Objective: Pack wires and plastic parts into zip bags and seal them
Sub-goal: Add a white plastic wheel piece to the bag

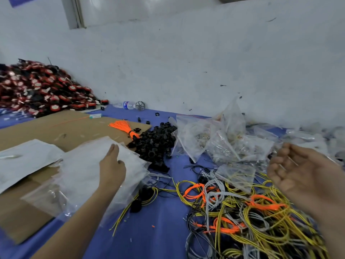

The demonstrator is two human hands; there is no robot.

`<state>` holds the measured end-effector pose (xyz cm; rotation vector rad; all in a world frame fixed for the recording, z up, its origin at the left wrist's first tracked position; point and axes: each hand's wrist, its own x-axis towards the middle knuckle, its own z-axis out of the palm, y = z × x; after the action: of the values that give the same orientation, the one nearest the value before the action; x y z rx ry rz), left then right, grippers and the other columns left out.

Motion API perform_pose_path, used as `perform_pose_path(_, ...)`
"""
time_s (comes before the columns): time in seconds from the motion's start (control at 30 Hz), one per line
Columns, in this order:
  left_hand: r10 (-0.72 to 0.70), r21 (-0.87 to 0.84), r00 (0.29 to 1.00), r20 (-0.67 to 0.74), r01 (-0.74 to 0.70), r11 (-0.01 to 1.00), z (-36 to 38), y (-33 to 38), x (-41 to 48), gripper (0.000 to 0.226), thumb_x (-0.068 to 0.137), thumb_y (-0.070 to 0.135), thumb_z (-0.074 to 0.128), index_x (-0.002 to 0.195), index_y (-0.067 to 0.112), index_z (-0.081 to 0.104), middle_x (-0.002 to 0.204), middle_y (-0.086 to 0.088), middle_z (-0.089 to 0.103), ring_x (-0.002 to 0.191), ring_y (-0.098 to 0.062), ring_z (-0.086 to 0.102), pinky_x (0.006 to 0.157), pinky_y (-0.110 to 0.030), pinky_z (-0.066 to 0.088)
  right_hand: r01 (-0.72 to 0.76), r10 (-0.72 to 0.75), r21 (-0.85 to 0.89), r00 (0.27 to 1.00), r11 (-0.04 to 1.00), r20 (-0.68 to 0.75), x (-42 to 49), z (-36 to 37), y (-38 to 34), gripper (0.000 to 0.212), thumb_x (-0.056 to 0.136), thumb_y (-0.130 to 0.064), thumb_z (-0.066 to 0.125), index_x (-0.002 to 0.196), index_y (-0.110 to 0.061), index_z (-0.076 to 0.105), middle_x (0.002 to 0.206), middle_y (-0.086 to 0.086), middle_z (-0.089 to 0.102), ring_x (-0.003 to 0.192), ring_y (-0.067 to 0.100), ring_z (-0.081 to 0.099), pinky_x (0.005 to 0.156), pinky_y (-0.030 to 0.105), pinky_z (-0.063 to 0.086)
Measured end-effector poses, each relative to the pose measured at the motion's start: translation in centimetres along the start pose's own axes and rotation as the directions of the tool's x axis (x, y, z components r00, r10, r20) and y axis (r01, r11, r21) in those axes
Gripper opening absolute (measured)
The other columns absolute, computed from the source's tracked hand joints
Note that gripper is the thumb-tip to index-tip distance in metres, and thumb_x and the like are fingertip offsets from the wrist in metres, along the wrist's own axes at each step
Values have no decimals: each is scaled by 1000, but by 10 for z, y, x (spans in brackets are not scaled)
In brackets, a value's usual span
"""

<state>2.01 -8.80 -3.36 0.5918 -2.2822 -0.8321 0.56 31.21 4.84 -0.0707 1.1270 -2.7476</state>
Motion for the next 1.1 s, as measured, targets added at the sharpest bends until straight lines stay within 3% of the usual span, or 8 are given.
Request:
perform_pose_path(0.07, 102, 12, 992, 78, -103, 995, 5, 16, 12, 65, 93, 0, 48, 151, 15, 24, 146, -13, 43, 88, -23, 62, 79, -31, 46, -9, 9, -1, 1000, 1000, -13, -1, 1, 1, 12, 71, -22, 64, 64, -16, 71, 67, -5, 58, 55, 11, 57, 54, 22, 51)
perform_pose_path(0.2, -87, 509, 875, 477, -194, 839, 21, 15, 28, 71, 94, 35, 55, 152, 23, 15, 146, -22, 34, 132, -41, 34, 106, -49, 33, -11, 11, 17, 999, 1000, -36, -1, 0, 0, 11, 72, -21, 64, 68, -14, 71, 69, -4, 58, 57, 12, 57, 54, 23, 50)
perform_pose_path(0.4, 45, 349, 965, 260, -137, 927, 9, -13, 19, 43, 96, 26, 54, 136, 11, 51, 126, -22, 60, 115, -39, 54, 91, -39, 43, -20, 19, -31, 1000, 999, -19, -1, 5, 5, 9, 72, -21, 62, 70, -15, 68, 66, -5, 55, 55, 11, 54, 54, 20, 49)
perform_pose_path(0.63, -46, 344, 894, 445, -123, 931, -9, -7, 38, 45, 89, 39, 63, 126, 13, 60, 125, -10, 63, 107, -25, 59, 84, -27, 42, -32, 30, -63, 999, 997, -35, -4, 15, 13, 8, 73, -21, 60, 78, -14, 60, 56, -5, 46, 45, 9, 48, 46, 18, 45)
perform_pose_path(0.77, -92, 186, 957, 275, 40, 982, -14, -15, 36, 35, 93, 7, 56, 127, 10, 60, 104, -12, 69, 77, -26, 65, 75, -29, 50, -37, 35, -60, 999, 997, -42, -7, 19, 15, 7, 69, -20, 61, 70, -14, 65, 55, -4, 47, 45, 10, 47, 45, 19, 45)
perform_pose_path(0.87, 56, 68, 996, 69, -61, 996, -19, -10, 32, 65, 86, -12, 49, 141, 22, 45, 94, -8, 65, 82, -28, 64, 73, -40, 55, -46, 44, -49, 998, 998, -52, -7, 20, 16, 9, 72, -20, 61, 69, -13, 65, 55, -4, 47, 45, 10, 47, 45, 19, 45)
perform_pose_path(0.97, 321, 24, 945, -64, -320, 947, -13, 25, 35, 55, 85, -13, 50, 125, 23, 61, 94, -6, 66, 79, -19, 62, 66, -25, 48, -57, 53, -50, 996, 997, -70, -7, 21, 17, 16, 83, -19, 56, 71, -13, 65, 55, -3, 47, 45, 10, 48, 45, 18, 45)
perform_pose_path(1.1, 522, 62, 823, 224, -547, 835, 42, 73, 26, 23, 88, -1, 57, 90, 9, 77, 107, -13, 71, 98, -26, 67, 92, -31, 48, -65, 61, -76, 996, 995, -59, -7, 23, 19, 10, 81, -19, 57, 76, -12, 63, 56, -3, 47, 46, 10, 48, 45, 19, 46)
